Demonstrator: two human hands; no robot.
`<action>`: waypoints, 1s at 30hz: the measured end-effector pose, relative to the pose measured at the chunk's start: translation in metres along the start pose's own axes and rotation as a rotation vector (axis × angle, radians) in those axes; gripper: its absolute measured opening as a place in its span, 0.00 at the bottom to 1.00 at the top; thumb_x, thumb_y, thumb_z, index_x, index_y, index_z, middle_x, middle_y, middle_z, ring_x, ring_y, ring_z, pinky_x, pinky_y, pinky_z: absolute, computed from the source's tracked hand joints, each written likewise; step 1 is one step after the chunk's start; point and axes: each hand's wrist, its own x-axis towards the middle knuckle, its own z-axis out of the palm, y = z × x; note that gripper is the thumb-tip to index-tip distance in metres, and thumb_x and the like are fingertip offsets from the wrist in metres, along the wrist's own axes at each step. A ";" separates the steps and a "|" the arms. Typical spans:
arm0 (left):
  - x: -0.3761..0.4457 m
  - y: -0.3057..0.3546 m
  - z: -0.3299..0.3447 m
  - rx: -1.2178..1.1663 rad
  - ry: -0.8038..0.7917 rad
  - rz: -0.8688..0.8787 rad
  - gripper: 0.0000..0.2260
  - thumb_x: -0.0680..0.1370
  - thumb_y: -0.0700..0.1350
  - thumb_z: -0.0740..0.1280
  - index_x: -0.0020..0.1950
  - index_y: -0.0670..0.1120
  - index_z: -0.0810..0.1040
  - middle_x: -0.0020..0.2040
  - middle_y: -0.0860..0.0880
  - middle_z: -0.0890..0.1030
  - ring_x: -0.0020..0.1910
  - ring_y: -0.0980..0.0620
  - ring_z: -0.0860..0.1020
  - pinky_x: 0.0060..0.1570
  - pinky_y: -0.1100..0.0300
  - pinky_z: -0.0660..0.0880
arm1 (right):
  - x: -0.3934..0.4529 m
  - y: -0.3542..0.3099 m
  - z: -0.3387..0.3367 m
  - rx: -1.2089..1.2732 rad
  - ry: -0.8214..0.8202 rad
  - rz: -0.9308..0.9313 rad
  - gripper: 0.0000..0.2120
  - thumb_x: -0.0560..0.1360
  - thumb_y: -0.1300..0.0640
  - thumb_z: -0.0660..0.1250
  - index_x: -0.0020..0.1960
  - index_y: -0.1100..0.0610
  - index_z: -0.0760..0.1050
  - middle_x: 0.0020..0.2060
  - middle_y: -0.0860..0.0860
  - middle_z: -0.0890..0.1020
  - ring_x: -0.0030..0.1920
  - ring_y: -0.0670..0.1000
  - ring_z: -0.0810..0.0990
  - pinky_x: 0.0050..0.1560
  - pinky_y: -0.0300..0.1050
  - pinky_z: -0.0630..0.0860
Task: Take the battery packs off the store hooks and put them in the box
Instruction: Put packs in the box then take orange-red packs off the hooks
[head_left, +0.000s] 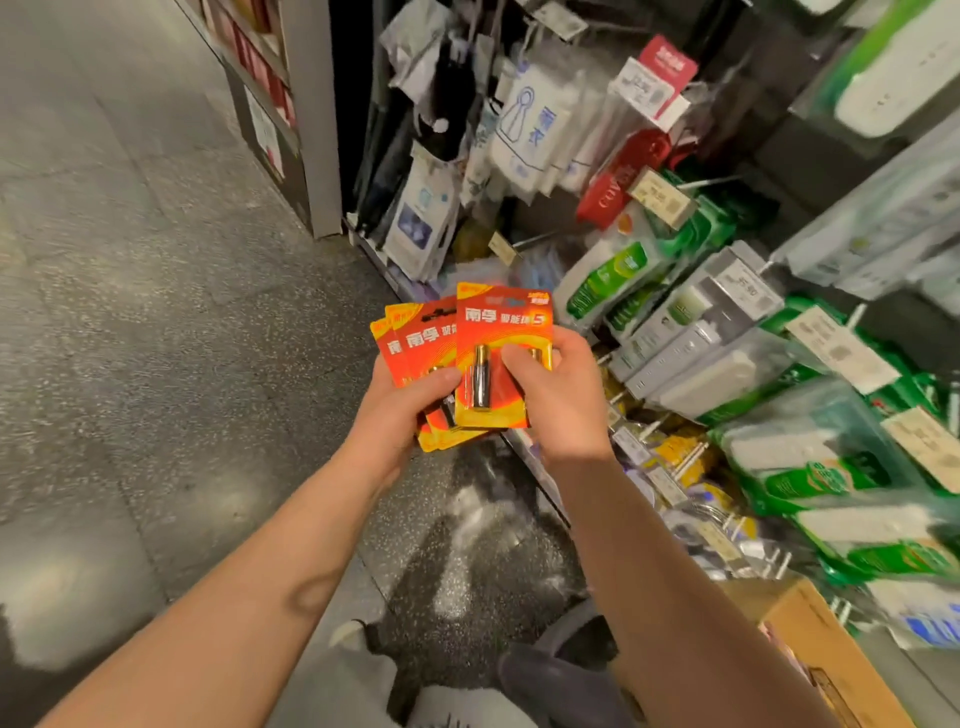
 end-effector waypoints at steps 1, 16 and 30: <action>0.006 0.004 0.000 -0.010 0.005 0.015 0.44 0.57 0.50 0.78 0.71 0.45 0.68 0.63 0.42 0.80 0.60 0.43 0.80 0.61 0.44 0.76 | 0.005 -0.004 0.003 0.020 -0.016 0.006 0.10 0.71 0.53 0.70 0.52 0.48 0.74 0.50 0.54 0.83 0.51 0.56 0.83 0.56 0.61 0.78; 0.121 0.132 0.174 0.037 -0.103 0.466 0.37 0.57 0.53 0.73 0.65 0.45 0.73 0.54 0.47 0.82 0.51 0.51 0.82 0.47 0.57 0.79 | 0.123 -0.145 -0.092 0.058 0.257 -0.360 0.12 0.75 0.59 0.69 0.49 0.45 0.69 0.46 0.44 0.80 0.46 0.43 0.81 0.53 0.47 0.77; 0.176 0.300 0.343 0.008 -0.555 0.800 0.24 0.62 0.51 0.72 0.57 0.54 0.76 0.49 0.56 0.85 0.51 0.54 0.84 0.49 0.59 0.79 | 0.170 -0.323 -0.178 -0.089 0.583 -0.732 0.11 0.78 0.50 0.65 0.54 0.41 0.63 0.48 0.41 0.78 0.48 0.39 0.79 0.47 0.40 0.76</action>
